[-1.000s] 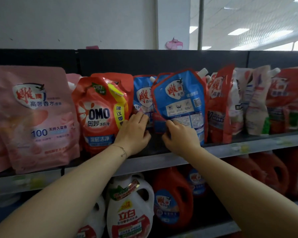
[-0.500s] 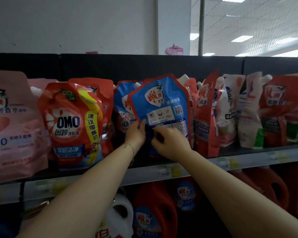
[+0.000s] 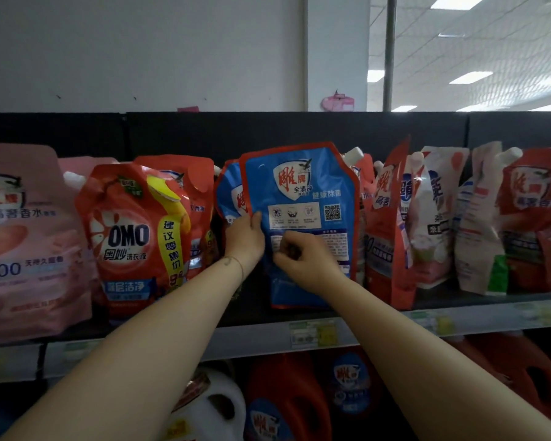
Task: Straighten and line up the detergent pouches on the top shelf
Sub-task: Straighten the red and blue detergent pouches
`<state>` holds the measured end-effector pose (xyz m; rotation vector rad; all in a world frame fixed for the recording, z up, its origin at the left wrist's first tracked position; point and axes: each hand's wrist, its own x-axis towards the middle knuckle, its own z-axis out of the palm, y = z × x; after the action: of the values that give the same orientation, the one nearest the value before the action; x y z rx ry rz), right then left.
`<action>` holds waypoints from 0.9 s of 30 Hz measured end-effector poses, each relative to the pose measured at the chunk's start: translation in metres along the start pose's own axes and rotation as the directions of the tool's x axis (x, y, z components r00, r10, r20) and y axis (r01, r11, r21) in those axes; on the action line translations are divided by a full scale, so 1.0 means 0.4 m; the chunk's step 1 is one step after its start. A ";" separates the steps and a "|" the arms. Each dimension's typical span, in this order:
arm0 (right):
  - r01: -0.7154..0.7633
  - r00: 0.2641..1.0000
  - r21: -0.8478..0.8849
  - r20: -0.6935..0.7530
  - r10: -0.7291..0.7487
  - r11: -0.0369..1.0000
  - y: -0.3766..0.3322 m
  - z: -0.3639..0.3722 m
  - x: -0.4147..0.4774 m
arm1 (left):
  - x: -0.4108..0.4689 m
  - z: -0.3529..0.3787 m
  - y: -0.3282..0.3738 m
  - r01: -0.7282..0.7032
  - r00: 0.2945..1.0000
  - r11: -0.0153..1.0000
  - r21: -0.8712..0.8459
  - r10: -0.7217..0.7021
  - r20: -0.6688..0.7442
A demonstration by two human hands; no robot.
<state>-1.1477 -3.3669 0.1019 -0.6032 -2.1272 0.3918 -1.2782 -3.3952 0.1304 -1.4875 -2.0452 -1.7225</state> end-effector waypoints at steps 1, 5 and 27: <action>-0.005 1.000 0.005 0.000 0.006 1.000 -0.002 -0.002 0.002 | 0.003 -0.001 0.000 0.003 1.000 1.000 0.000 -0.003 0.002; -0.016 0.999 -0.065 0.028 0.018 0.998 -0.012 -0.010 0.005 | 0.007 -0.011 0.002 0.025 1.000 0.999 -0.035 -0.024 0.008; -0.025 0.999 -0.347 -0.040 0.012 0.938 -0.131 0.144 0.012 | -0.111 -0.162 0.023 -0.201 0.957 0.948 0.246 0.243 -0.158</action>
<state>-1.2117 -3.4114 0.0971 -0.8241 -2.1711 0.0094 -1.2804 -3.4743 0.1339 -1.3691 -1.8291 -1.4282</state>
